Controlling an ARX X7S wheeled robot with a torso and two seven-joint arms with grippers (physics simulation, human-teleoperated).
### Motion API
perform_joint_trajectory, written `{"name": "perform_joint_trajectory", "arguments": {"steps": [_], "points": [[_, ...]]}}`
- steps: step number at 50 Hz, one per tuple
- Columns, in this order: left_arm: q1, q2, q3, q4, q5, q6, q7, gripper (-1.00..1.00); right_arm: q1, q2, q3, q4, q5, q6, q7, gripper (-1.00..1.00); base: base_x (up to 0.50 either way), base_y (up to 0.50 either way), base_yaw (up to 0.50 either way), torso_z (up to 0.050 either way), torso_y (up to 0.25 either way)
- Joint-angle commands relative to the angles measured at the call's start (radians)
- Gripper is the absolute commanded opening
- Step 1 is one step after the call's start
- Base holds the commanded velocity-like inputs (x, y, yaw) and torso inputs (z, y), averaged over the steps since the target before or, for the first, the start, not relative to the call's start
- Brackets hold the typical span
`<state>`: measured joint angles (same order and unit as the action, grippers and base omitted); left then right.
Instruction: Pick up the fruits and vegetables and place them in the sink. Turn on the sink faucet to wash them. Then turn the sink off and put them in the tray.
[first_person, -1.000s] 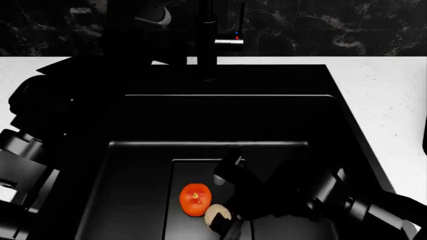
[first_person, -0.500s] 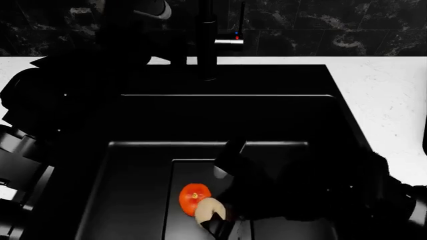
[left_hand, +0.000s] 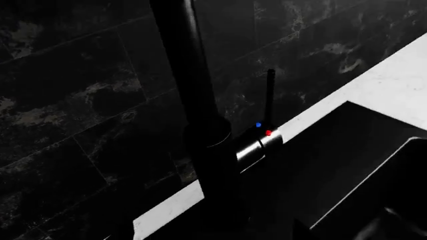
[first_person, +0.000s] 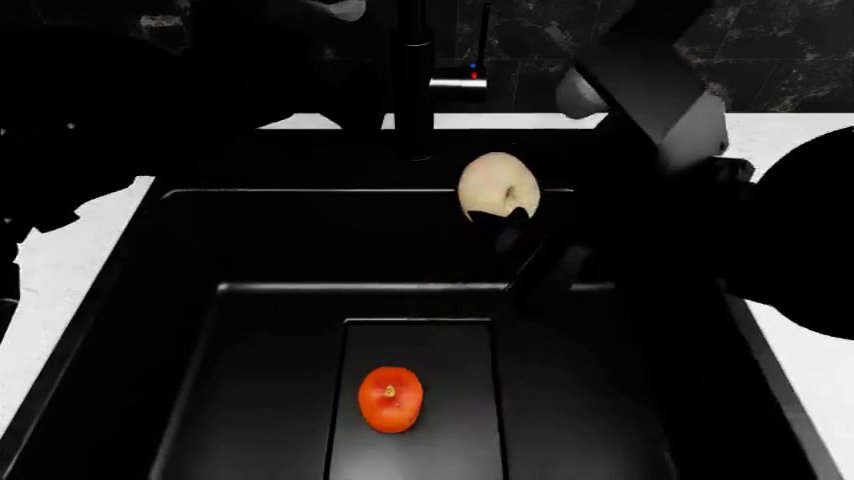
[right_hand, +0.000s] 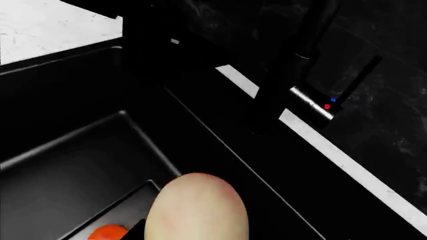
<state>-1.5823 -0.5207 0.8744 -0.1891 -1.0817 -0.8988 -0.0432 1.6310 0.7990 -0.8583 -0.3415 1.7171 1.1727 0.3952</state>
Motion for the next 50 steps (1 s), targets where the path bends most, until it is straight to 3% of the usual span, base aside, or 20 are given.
{"name": "perform_joint_trajectory", "arguments": {"steps": [1,8,22,30,50], "points": [[-0.070,-0.064,0.014,0.145,-0.106,-0.178,0.009,1.00,0.148,0.034,0.052,0.039,-0.106,0.019,0.001,-1.00,0.00,0.00,0.00,0.000,0.000],[-0.053,-0.086,-0.008,0.208,-0.241,-0.280,-0.045,1.00,0.135,0.008,0.036,0.044,-0.321,-0.073,-0.039,-1.00,0.00,0.00,0.00,0.000,0.000],[0.104,-0.093,-0.025,0.269,-0.549,-0.373,-0.202,1.00,0.116,-0.071,0.019,0.167,-0.533,-0.248,-0.139,-1.00,0.00,0.00,0.00,0.000,0.000],[0.219,-0.088,0.014,0.297,-0.526,-0.339,-0.196,1.00,0.088,-0.078,0.018,0.186,-0.559,-0.284,-0.134,-1.00,0.00,0.00,0.00,0.000,0.000],[0.318,-0.053,0.078,0.269,-0.540,-0.338,-0.237,1.00,0.080,-0.100,-0.025,0.248,-0.652,-0.334,-0.194,-1.00,0.00,0.00,0.00,0.000,0.000]]}}
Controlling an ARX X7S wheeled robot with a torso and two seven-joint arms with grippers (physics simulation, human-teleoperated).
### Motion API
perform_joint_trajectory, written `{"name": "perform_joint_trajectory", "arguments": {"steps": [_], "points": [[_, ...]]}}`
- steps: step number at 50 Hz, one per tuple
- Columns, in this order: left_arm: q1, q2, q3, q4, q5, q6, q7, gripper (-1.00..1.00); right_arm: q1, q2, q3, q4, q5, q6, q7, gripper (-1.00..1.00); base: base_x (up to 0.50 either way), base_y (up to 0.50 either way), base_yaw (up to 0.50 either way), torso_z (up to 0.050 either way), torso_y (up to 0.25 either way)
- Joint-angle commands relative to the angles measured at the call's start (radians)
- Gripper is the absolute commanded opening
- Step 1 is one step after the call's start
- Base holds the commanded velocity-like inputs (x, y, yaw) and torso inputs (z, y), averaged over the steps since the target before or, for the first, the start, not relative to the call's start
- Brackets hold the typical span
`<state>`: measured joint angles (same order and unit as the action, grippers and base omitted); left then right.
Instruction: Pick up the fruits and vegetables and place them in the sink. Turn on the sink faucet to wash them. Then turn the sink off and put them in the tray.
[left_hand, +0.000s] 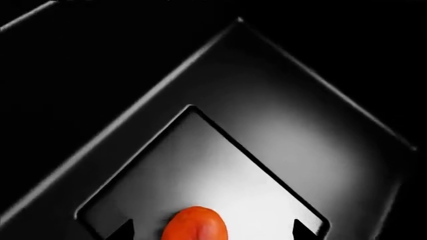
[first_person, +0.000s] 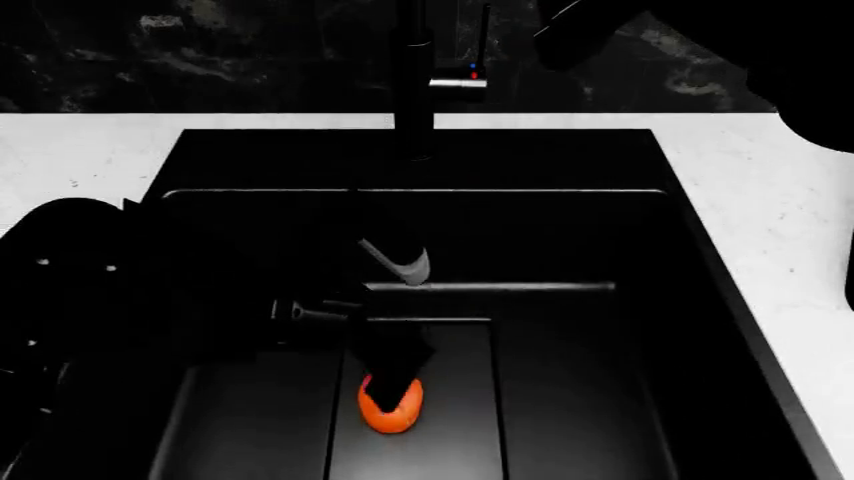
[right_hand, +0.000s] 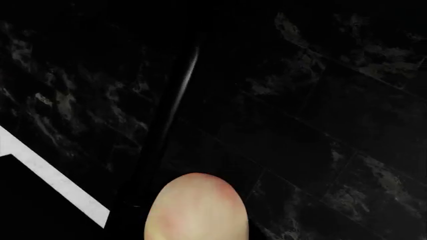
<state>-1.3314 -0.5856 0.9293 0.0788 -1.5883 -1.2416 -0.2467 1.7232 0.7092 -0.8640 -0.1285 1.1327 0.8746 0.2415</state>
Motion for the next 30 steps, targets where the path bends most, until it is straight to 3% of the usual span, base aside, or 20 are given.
{"name": "perform_joint_trajectory", "arguments": {"steps": [1,30], "points": [[0.071,0.013,0.027,0.001,-0.030,0.005,-0.031,1.00,-0.012,-0.011,-0.021,0.039,-0.071,-0.038,-0.043,-1.00,0.00,0.00,0.00,0.000,0.000],[0.138,0.010,0.092,-0.050,0.192,0.126,0.066,1.00,-0.069,-0.029,-0.036,0.053,-0.106,-0.089,-0.040,-1.00,0.00,0.00,0.00,0.000,0.000]]}}
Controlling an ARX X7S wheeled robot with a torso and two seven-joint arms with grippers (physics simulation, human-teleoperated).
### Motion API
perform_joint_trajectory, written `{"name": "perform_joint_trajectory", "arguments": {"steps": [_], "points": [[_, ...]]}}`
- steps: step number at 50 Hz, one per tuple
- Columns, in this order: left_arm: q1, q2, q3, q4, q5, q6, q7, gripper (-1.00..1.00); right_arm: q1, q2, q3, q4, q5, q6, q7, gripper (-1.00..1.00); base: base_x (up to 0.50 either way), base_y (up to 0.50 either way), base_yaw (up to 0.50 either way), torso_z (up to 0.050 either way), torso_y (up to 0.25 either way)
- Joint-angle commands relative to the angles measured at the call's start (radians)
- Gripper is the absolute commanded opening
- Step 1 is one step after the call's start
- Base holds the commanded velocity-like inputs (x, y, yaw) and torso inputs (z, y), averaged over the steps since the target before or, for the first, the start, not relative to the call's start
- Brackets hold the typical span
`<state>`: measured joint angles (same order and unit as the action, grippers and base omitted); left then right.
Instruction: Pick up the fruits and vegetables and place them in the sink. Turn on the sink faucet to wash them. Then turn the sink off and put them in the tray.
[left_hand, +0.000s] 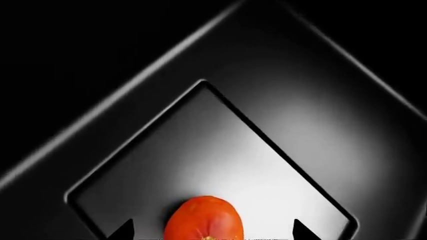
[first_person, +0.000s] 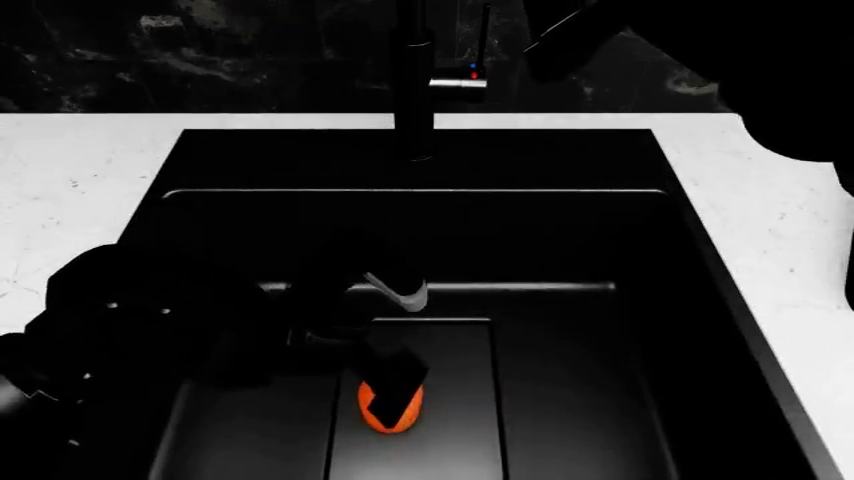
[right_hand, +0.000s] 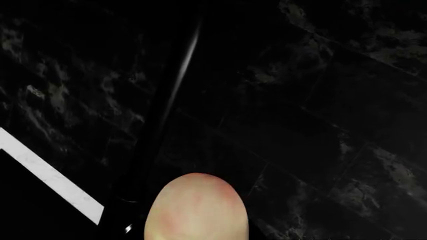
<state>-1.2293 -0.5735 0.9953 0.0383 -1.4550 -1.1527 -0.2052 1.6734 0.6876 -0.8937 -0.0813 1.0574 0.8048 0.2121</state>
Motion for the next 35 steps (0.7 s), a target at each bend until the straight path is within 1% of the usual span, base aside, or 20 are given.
{"name": "perform_joint_trajectory", "arguments": {"steps": [1,19,35], "points": [[0.038,0.001,0.028,-0.012,0.063,0.040,0.028,1.00,-0.020,-0.009,-0.009,0.006,-0.035,-0.021,-0.010,-1.00,0.00,0.00,0.00,0.000,0.000],[0.077,0.047,0.083,-0.087,0.163,0.112,0.123,1.00,-0.043,-0.027,-0.025,0.024,-0.084,-0.059,-0.001,-1.00,0.00,0.00,0.00,0.000,0.000],[0.117,0.066,0.114,-0.133,0.212,0.150,0.134,1.00,-0.075,-0.030,-0.034,0.032,-0.105,-0.090,-0.004,-1.00,0.00,0.00,0.00,0.000,0.000]]}}
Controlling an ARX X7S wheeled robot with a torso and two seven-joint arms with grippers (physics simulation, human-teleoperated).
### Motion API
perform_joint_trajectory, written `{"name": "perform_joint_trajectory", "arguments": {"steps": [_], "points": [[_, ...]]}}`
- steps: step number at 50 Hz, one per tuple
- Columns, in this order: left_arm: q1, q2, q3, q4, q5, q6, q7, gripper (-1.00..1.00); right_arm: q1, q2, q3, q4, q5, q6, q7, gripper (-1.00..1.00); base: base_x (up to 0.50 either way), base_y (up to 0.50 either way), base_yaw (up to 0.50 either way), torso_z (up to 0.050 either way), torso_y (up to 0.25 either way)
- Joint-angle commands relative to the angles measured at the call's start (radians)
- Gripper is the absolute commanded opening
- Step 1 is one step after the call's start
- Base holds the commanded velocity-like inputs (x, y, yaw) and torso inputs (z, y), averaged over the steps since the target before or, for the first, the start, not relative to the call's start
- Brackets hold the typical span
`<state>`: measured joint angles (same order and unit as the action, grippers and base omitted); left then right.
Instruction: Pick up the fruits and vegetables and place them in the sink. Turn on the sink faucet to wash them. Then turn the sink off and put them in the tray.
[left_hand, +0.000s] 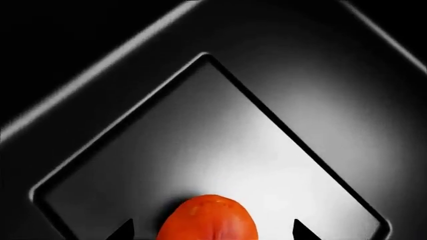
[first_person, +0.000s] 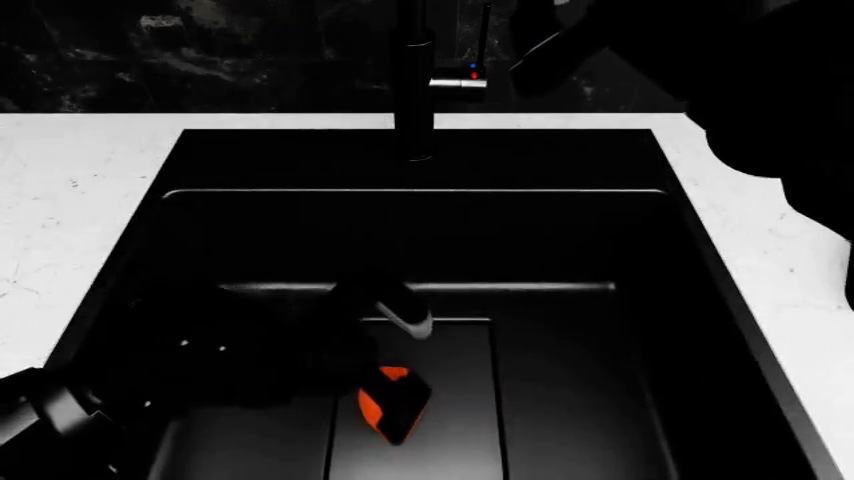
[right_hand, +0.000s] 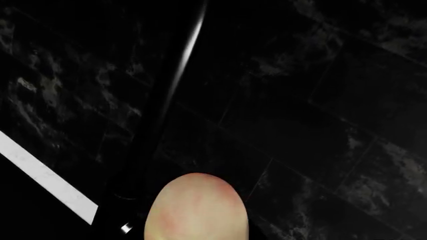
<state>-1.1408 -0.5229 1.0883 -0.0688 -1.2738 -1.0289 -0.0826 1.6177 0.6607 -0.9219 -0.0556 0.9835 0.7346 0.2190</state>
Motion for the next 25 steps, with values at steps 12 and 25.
{"name": "perform_joint_trajectory", "arguments": {"steps": [12,25], "points": [[0.046,0.029,0.045,-0.057,0.062,0.047,0.034,1.00,-0.043,-0.005,-0.011,0.012,-0.041,-0.039,-0.015,-1.00,0.00,0.00,0.00,0.000,0.000],[0.068,0.042,0.069,-0.076,0.087,0.065,0.053,1.00,-0.052,-0.013,-0.016,0.019,-0.046,-0.044,-0.018,-1.00,0.00,0.00,0.00,0.000,0.000]]}}
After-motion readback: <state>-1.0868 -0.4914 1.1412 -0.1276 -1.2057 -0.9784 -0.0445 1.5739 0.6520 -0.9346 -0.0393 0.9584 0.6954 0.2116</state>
